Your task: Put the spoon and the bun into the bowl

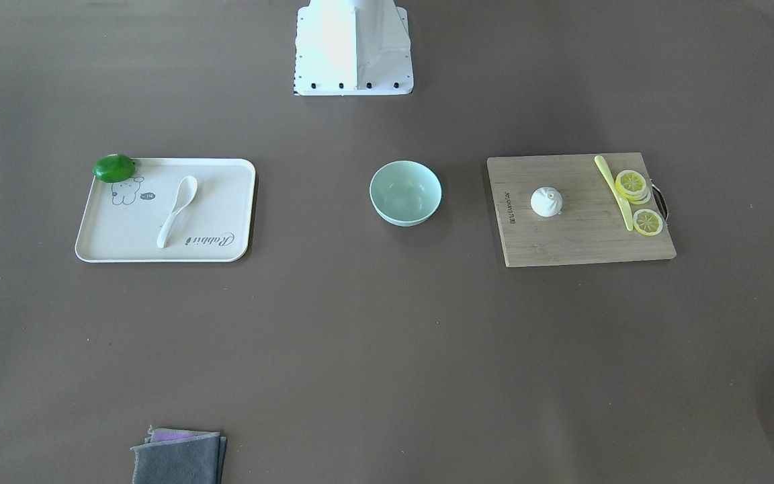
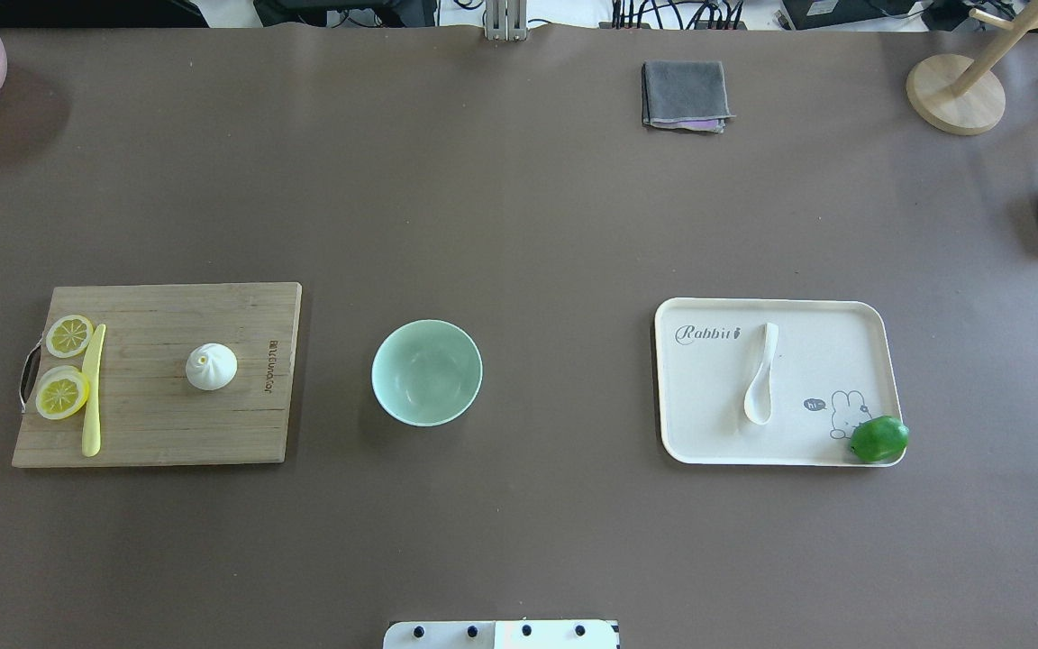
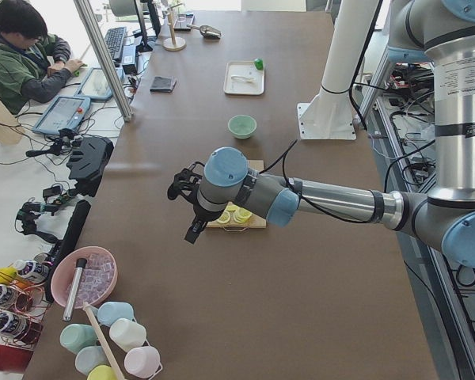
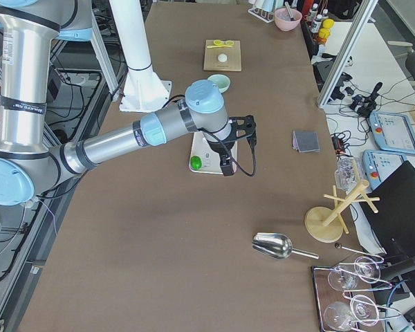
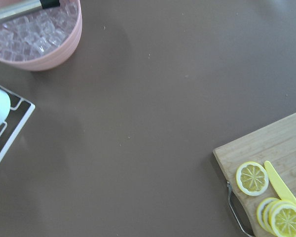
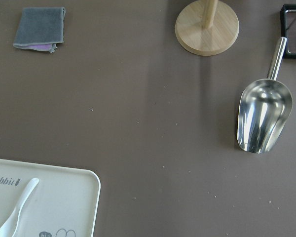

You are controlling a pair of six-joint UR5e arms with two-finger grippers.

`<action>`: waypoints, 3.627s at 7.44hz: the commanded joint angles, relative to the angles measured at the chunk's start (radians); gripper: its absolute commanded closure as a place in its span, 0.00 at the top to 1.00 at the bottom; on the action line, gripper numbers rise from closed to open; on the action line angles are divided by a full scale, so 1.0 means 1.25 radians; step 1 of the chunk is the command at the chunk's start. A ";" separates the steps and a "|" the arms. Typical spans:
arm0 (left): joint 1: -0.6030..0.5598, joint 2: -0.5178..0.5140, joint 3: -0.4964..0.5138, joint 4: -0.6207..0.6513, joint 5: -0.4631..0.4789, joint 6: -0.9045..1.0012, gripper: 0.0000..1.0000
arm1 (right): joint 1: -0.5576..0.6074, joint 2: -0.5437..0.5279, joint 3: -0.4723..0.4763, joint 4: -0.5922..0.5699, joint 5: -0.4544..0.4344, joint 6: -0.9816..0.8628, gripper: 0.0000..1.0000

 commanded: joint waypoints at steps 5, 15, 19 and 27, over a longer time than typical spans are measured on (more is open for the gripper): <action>0.041 -0.032 0.056 -0.179 -0.015 -0.080 0.98 | -0.166 0.065 -0.034 0.071 -0.093 0.067 1.00; 0.097 -0.018 0.053 -0.218 -0.022 -0.220 0.99 | -0.860 0.203 -0.152 0.189 -0.718 0.947 0.71; 0.098 -0.017 0.053 -0.219 -0.022 -0.219 0.99 | -0.888 0.209 -0.195 0.190 -0.759 0.946 0.64; 0.100 -0.014 0.054 -0.223 -0.022 -0.215 0.99 | -0.901 0.336 -0.181 0.116 -0.766 1.043 0.00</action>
